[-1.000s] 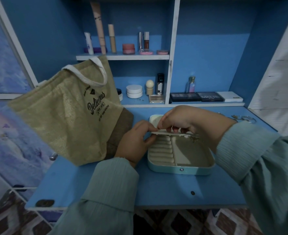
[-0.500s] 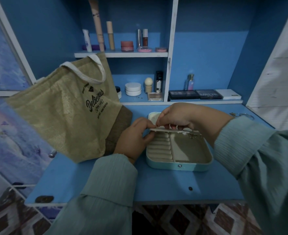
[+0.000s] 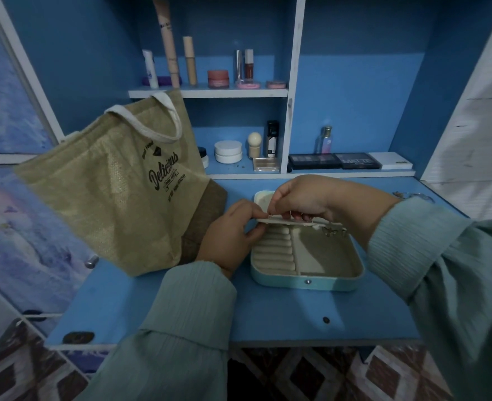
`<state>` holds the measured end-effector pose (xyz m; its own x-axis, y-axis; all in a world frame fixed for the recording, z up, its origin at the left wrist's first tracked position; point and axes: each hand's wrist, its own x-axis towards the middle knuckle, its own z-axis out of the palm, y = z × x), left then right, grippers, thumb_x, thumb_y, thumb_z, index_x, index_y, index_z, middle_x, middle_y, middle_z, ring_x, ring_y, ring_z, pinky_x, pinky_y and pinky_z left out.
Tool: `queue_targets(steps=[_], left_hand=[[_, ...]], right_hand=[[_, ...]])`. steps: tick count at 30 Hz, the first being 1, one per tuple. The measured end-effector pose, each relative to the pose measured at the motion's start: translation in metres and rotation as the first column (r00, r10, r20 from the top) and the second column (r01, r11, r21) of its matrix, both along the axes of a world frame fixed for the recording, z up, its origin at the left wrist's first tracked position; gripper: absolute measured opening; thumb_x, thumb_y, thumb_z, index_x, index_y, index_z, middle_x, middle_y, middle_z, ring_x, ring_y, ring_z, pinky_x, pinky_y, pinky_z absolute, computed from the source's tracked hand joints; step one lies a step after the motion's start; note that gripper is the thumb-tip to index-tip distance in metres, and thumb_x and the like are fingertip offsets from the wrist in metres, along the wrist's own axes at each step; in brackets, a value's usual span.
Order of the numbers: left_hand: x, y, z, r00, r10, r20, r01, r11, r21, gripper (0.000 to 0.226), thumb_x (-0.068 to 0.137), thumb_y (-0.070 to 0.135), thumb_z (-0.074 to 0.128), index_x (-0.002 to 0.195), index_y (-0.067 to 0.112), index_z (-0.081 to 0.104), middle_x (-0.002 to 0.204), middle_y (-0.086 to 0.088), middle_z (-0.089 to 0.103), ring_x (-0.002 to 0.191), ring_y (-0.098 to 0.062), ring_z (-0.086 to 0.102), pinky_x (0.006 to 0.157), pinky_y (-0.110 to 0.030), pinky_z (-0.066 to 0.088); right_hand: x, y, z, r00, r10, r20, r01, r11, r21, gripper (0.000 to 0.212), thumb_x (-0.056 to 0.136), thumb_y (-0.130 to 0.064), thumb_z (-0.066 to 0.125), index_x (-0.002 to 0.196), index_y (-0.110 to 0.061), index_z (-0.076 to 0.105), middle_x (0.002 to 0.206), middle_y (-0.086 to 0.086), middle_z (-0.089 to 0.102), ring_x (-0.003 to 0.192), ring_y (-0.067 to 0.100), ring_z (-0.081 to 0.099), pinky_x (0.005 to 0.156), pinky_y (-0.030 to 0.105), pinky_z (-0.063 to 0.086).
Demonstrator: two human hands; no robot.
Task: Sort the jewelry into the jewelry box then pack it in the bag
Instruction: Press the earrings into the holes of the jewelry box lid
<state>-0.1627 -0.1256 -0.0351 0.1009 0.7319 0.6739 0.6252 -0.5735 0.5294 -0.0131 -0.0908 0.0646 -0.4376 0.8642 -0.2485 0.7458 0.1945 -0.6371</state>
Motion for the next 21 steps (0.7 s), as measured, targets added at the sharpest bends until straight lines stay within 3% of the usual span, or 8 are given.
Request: queue_targets(steps=[6,9,13,16,21], left_hand=[[0.0002,-0.0003,0.0003,1.0,-0.014,-0.003,0.014,1.0,0.008,0.035,0.08,0.033,0.048,0.085,0.003,0.064,0.087,-0.008,0.062,0.084,-0.007,0.052,0.072,-0.022,0.044],[0.0006,-0.0006,0.0008,1.0,-0.014,-0.003,0.014,1.0,0.007,0.034,0.08,0.033,0.048,0.085,0.004,0.064,0.087,-0.009,0.062,0.084,-0.007,0.051,0.072,-0.023,0.044],[0.0003,-0.0011,0.0013,1.0,-0.019,-0.004,0.02,1.0,0.005,0.02,0.08,0.034,0.047,0.087,0.019,0.059,0.087,-0.009,0.062,0.085,-0.007,0.051,0.072,-0.023,0.044],[0.0008,-0.0009,0.001,1.0,-0.009,0.004,0.009,1.0,0.011,0.033,0.08,0.033,0.048,0.085,0.004,0.064,0.086,-0.008,0.062,0.084,-0.006,0.051,0.071,-0.023,0.044],[0.0008,-0.0008,0.0007,1.0,-0.005,0.005,0.005,1.0,0.02,0.034,0.08,0.032,0.048,0.084,0.003,0.063,0.086,-0.008,0.062,0.083,-0.002,0.049,0.071,-0.019,0.042]], right_hand=[[0.0009,-0.0005,-0.0003,1.0,0.027,-0.016,-0.027,0.999,-0.018,0.005,0.088,-0.011,0.055,0.088,-0.01,0.061,0.064,0.002,0.052,0.055,0.014,0.039,0.05,0.024,0.032],[0.0019,-0.0003,-0.0004,0.999,0.036,-0.023,-0.036,0.999,-0.021,0.013,0.088,-0.008,0.054,0.078,-0.014,0.058,0.064,0.002,0.052,0.054,0.013,0.039,0.049,0.023,0.032],[0.0024,-0.0005,-0.0006,0.999,0.049,-0.012,-0.049,0.999,-0.006,0.019,0.089,-0.006,0.054,0.074,-0.017,0.058,0.065,0.0,0.053,0.055,0.012,0.04,0.05,0.022,0.034],[0.0022,0.0003,-0.0007,0.998,0.06,-0.001,-0.06,0.998,0.016,0.019,0.089,-0.009,0.055,0.074,-0.019,0.059,0.067,0.0,0.054,0.056,0.012,0.042,0.051,0.021,0.035],[0.0004,0.0,0.0009,0.994,0.088,0.059,-0.093,0.992,0.081,0.018,0.088,-0.012,0.057,0.074,-0.021,0.062,0.065,-0.003,0.056,0.054,0.009,0.045,0.052,0.019,0.039]])
